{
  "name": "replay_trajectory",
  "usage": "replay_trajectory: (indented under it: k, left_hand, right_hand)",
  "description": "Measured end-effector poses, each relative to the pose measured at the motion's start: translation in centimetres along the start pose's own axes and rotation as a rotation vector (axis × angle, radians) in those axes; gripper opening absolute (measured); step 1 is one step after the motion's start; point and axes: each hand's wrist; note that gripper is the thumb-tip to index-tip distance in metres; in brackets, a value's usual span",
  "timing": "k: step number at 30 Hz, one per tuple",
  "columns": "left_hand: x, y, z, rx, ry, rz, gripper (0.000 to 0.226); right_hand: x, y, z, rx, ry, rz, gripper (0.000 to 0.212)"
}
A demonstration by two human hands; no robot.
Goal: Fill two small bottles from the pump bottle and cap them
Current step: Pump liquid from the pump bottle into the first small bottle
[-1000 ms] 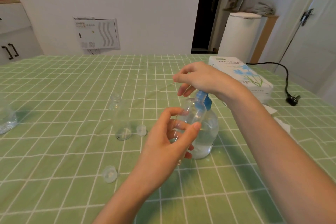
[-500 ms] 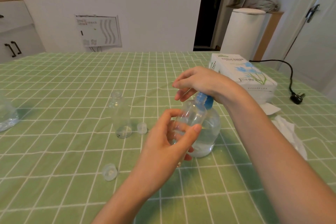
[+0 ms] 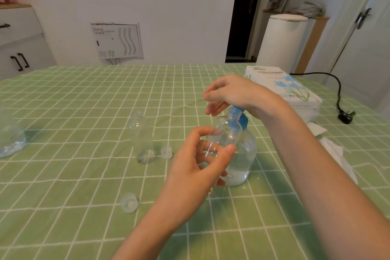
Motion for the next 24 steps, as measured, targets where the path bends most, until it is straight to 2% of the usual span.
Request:
replay_trajectory:
  k: [14,19,24]
  left_hand:
    - [-0.2,0.3,-0.1,-0.004,-0.012,0.038,0.039]
    - [0.1,-0.1,0.1,0.011,-0.01,0.035,0.04]
    - [0.0,0.0,0.0,0.006,-0.016,0.029,0.042]
  right_hand:
    - [0.4,-0.5,0.3,0.039,-0.01,-0.009,0.022]
    - [-0.4,0.2,0.4,0.05,-0.042,-0.124,0.039]
    - [0.1,-0.1,0.4,0.052,-0.034,-0.076,0.037]
Point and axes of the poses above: each hand's wrist, its own z-axis towards the middle knuckle, its own x-axis out of the palm, y = z × x, and after that the axes turned 11 degrees about -z, right-handed
